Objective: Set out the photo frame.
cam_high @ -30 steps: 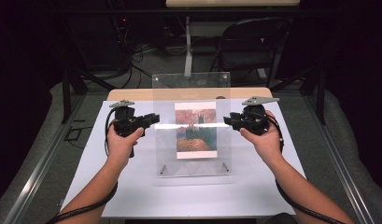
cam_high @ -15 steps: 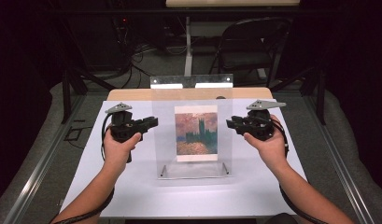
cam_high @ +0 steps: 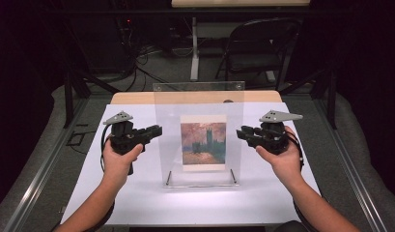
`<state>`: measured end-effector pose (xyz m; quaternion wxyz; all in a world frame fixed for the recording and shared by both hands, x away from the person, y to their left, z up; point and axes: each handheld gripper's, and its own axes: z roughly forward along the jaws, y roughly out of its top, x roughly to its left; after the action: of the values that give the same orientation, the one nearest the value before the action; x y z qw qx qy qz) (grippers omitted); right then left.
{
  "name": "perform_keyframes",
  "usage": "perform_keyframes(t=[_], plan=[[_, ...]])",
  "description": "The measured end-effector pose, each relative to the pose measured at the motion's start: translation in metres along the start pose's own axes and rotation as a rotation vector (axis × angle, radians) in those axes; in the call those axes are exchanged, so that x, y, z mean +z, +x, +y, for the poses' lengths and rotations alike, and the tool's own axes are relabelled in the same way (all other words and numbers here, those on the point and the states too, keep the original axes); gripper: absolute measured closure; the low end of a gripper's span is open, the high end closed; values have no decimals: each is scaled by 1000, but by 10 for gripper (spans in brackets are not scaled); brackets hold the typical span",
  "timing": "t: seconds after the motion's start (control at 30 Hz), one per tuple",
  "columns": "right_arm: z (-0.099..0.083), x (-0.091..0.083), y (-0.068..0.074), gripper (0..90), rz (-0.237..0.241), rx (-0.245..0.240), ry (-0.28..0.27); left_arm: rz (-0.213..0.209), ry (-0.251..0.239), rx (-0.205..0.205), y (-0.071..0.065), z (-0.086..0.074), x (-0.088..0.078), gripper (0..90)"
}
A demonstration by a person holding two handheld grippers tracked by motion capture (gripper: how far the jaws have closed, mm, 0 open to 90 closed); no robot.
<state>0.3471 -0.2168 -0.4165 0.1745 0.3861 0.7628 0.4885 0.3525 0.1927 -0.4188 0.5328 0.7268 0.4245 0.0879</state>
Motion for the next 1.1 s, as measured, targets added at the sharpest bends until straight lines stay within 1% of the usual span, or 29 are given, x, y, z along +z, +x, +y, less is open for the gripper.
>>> perform_keyframes(t=[0.1,0.13,0.2,0.27,0.37,0.5,0.53,0.6,0.67,0.77,0.8,0.93,1.1], plan=[[-1,-4,2,723,8,-3,-1,-2,1,11,-2,-2,-3,780],[-2,-5,2,731,12,-1,-8,-3,4,17,-3,-2,-4,780],[-4,-7,3,747,23,8,-5,0,1,23,-4,-3,-5,780],[-5,-10,3,759,31,10,-9,-3,2,41,-7,-5,-7,780],[-7,-13,3,771,47,10,-14,-7,1,54,-9,-7,-11,780],[-9,-16,4,777,63,18,-13,-22,-8,52,-11,-11,-14,782],[-10,-17,5,777,64,11,-16,-23,-11,53,-11,-12,-15,782],[-11,-18,6,779,70,12,-15,-31,-13,63,-12,-14,-17,783],[-11,-20,7,779,73,13,-17,-32,-15,64,-13,-15,-18,782],[-14,-23,9,780,82,8,-21,-25,-16,82,-16,-17,-21,781],[-15,-24,9,781,84,10,-23,-32,-18,82,-17,-19,-23,780],[-17,-26,10,784,101,16,-26,-39,-25,81,-18,-22,-24,778],[-18,-29,12,784,115,6,-22,-48,-26,82,-20,-25,-27,774]])
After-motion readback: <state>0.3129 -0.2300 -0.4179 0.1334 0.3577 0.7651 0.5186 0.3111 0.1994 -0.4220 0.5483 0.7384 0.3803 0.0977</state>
